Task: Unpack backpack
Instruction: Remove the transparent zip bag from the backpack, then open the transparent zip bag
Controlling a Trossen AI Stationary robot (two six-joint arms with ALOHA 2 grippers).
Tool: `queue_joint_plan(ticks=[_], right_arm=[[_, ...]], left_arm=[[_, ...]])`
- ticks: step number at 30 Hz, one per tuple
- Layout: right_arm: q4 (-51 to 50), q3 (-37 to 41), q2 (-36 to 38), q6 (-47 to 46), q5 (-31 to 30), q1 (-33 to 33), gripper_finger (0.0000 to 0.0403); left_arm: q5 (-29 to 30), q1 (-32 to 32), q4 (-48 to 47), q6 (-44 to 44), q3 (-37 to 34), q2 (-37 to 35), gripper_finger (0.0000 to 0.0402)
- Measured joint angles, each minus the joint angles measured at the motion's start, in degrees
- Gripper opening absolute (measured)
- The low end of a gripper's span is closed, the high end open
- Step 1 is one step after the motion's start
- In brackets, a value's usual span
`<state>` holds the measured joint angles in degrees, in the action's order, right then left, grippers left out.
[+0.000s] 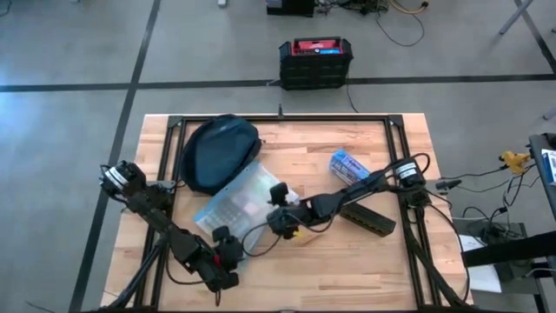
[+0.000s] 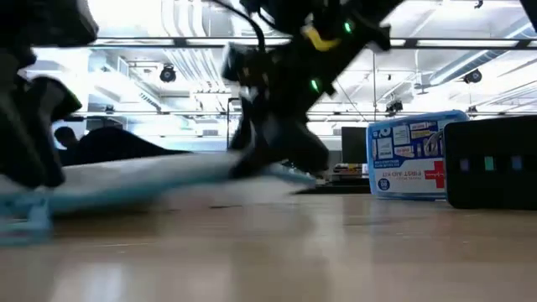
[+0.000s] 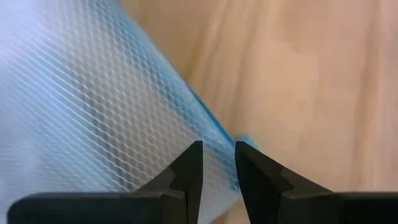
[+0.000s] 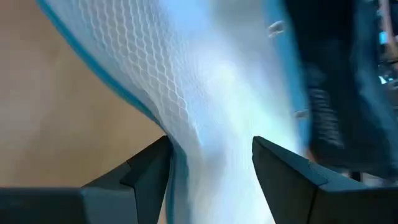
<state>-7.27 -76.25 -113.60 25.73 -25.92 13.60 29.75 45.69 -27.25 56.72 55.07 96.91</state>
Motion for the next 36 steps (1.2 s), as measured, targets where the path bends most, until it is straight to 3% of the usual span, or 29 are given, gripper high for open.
queue_joint_plan(ticks=[5, 7, 14, 22, 25, 36], right_arm=[[0.2, 0.0, 0.7, -8.6, 10.6, 2.3, 0.0218], [0.3, 0.0, 0.4, -11.4, 12.2, 3.7, 0.0220], [0.1, 1.4, 0.1, -14.2, 9.4, 7.8, 0.0214], [2.6, 1.5, 0.1, -13.7, 7.3, 8.1, 0.0217], [2.8, 1.5, 0.1, -13.7, 7.3, 7.9, 0.0221], [2.8, 1.6, 0.1, -15.2, 7.3, 7.9, 0.0213]], left_arm=[[0.7, 0.5, -4.3, 0.1, 3.9, -0.5, 0.0080], [-0.1, 1.2, -3.8, -0.2, 4.4, -0.5, 0.0080], [-3.2, 6.1, -2.7, -3.5, 4.5, 2.0, 0.0080], [8.9, 7.8, -2.9, -25.2, 5.4, 10.0, 0.0080], [10.2, 7.8, -3.7, -31.4, 6.4, 13.1, 0.0082], [9.9, 7.7, -15.0, -35.6, 12.5, 16.7, 0.0132]])
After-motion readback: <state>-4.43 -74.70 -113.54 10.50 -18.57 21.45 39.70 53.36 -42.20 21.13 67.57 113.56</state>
